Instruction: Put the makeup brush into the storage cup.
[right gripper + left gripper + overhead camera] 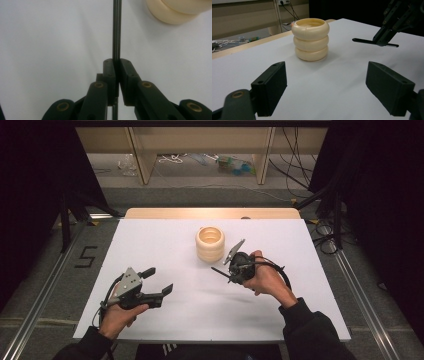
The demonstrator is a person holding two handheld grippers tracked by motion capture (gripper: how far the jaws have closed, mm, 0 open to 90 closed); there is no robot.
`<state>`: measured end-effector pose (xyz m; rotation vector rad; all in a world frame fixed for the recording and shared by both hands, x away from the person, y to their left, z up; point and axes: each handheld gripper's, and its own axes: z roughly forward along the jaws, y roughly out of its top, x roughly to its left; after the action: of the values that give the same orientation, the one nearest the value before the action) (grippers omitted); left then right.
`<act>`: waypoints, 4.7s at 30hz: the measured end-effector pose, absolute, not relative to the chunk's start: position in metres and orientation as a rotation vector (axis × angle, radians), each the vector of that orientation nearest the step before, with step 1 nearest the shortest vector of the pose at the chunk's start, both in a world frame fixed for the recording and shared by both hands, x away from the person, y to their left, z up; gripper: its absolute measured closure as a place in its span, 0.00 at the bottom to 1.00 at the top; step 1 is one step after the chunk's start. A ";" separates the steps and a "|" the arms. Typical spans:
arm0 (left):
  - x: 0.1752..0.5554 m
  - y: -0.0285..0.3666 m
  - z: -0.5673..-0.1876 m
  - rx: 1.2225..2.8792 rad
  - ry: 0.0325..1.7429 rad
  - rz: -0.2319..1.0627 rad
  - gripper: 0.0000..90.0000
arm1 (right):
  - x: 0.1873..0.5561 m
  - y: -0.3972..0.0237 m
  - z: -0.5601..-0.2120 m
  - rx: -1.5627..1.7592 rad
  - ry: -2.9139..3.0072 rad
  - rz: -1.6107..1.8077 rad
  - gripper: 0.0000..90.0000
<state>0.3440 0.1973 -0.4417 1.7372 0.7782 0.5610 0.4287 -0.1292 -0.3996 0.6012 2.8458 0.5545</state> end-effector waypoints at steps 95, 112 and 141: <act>0.328 0.117 -0.452 2.256 0.389 0.155 0.80 | 0.352 -0.062 -0.409 -0.244 2.943 0.359 0.94; 0.329 0.111 -0.454 2.284 0.399 0.134 0.83 | 0.345 -0.060 -0.408 -0.210 2.967 0.308 0.94; 0.329 0.112 -0.456 2.282 0.365 0.080 0.92 | 0.344 -0.058 -0.412 -0.296 2.966 0.335 0.93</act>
<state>0.3291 0.1115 -0.4558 2.2822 0.3654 0.0795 0.3442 -0.0581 -0.4119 -0.2962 2.9662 0.3355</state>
